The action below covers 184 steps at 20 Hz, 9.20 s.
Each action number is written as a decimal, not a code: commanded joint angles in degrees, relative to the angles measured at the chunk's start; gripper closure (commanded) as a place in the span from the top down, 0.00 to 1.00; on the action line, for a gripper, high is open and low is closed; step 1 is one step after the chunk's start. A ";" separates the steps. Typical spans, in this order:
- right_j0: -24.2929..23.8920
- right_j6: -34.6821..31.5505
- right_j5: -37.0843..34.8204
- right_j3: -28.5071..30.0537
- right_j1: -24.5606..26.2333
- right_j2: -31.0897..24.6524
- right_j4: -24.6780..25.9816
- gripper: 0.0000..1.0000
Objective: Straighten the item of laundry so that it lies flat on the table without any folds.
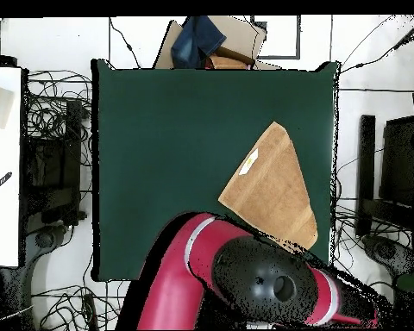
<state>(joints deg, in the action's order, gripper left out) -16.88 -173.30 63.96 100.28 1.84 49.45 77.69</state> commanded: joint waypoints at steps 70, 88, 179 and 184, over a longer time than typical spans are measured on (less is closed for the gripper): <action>-2.04 -39.08 10.88 -27.20 -1.19 -27.29 28.54 0.00; -1.59 -42.60 14.79 -31.29 0.94 -26.20 28.98 0.00; 1.21 -26.35 4.62 -33.86 10.91 -27.81 15.87 0.00; 3.74 -18.38 -3.25 -28.66 8.57 -26.98 9.91 0.00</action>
<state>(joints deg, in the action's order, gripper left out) -16.17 -201.89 70.13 65.48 4.24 35.25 95.27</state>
